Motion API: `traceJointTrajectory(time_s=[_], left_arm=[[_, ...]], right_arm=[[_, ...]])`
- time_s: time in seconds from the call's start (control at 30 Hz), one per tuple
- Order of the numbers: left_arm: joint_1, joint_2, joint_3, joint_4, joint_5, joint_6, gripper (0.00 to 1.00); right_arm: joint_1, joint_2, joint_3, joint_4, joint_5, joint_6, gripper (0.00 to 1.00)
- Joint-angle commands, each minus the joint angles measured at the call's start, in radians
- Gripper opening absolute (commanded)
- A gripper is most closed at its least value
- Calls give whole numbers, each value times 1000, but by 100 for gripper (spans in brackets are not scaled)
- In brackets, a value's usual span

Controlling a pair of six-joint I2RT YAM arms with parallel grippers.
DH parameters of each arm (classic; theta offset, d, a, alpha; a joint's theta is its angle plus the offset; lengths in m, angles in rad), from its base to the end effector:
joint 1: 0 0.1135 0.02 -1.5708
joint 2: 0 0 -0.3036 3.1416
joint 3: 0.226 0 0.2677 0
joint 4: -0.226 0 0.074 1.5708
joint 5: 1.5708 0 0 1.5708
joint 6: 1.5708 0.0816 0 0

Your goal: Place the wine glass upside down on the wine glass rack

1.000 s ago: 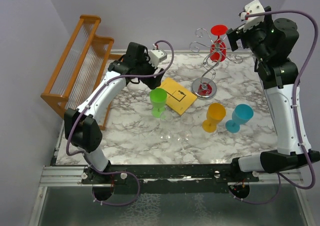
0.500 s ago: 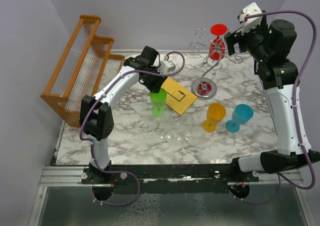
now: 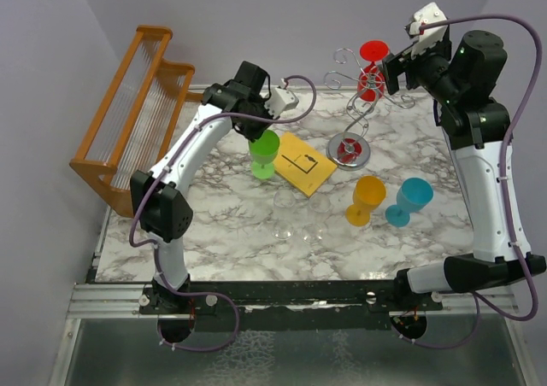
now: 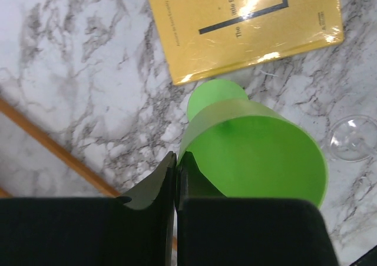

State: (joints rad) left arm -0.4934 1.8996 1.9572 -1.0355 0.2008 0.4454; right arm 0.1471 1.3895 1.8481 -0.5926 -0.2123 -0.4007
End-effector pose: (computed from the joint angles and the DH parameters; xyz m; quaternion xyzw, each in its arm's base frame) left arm 0.3984 -0.2327 0.3481 0.4566 0.8354 -0.1028 0.2883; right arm 0.3190 0.0646 0.5609 -0.2696 0.7019 -0.0036 0.6593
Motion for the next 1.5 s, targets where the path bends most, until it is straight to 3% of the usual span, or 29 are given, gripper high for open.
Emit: traceJointTrajectory(time_s=[0.0, 0.2, 0.37, 0.5, 0.87, 1.47], left_arm=[[-5, -111, 78, -38, -163, 63, 0], [-6, -196, 139, 94, -230, 8, 0], [-6, -302, 144, 302, -196, -107, 0], [-5, -359, 143, 449, -127, -204, 0], [-5, -356, 253, 489, 27, -366, 0], [-4, -368, 239, 485, 106, -399, 0]], right_arm=[[2, 16, 43, -42, -152, 65, 83], [2, 83, 99, -56, -286, 158, 76], [86, 161, 182, -109, -298, 185, 76], [110, 195, 178, -65, -407, 281, 74], [154, 229, 101, 154, -507, 540, 68], [154, 242, 49, 281, -506, 728, 39]])
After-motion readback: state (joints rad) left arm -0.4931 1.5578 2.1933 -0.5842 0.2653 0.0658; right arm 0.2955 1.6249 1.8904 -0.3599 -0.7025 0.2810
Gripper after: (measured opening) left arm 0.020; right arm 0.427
